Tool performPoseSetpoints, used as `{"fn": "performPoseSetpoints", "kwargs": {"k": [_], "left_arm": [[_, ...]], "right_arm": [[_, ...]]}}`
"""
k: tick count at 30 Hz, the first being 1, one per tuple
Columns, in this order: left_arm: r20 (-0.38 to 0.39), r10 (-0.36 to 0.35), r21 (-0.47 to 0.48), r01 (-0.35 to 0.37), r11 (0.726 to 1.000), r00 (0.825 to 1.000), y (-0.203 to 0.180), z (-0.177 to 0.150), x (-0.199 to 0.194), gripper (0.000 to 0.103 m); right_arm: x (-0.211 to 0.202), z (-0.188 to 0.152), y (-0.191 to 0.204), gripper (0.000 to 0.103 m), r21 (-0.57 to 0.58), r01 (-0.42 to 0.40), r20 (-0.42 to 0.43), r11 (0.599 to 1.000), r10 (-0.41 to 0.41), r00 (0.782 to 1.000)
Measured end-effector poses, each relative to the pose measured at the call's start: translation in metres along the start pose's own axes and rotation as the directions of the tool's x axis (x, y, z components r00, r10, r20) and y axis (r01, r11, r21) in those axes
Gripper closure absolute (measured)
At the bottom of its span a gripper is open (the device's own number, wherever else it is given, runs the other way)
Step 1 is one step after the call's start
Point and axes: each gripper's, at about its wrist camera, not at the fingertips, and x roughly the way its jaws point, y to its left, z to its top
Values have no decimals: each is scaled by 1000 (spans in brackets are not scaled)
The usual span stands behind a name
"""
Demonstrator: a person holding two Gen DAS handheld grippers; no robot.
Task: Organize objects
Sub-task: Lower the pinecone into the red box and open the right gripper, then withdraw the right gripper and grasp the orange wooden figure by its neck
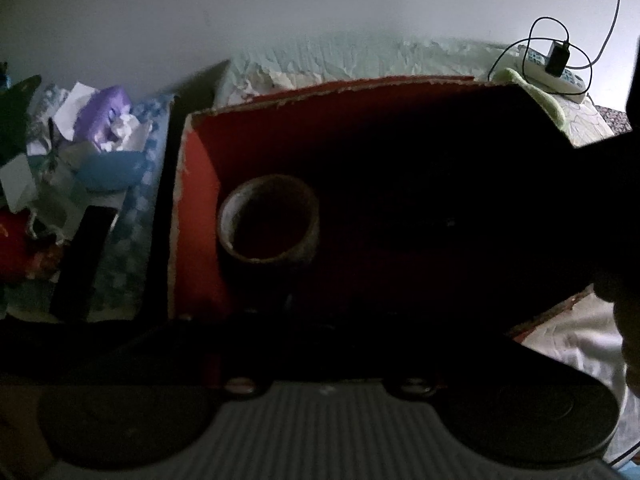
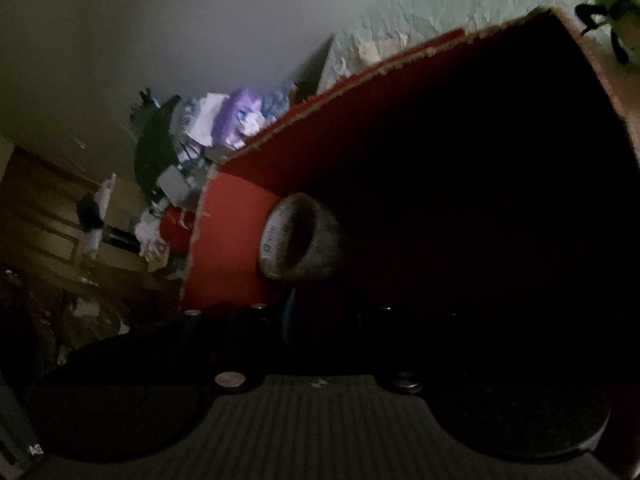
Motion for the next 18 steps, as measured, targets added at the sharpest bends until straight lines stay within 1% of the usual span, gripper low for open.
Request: {"fn": "performPoseSetpoints", "kwargs": {"k": [6, 10, 13, 18], "left_arm": [[22, 16, -2, -16, 1000, 1000, -2, -5, -15, 75], [34, 25, -1, -25, 1000, 999, -7, -9, -25, 73], [53, 39, 1, -39, 999, 998, -10, -13, -33, 73], [85, 36, 4, -36, 999, 996, -15, -19, -49, 73]], "right_arm": [[-18, -18, 9, 71, -37, -13, 78, 999, 16, 997], [-25, -31, 14, 71, -67, -12, 102, 998, 19, 995], [-32, -39, 16, 71, -84, -11, 122, 996, 22, 992], [-45, -54, 21, 71, -124, -5, 167, 992, 26, 986]]}}
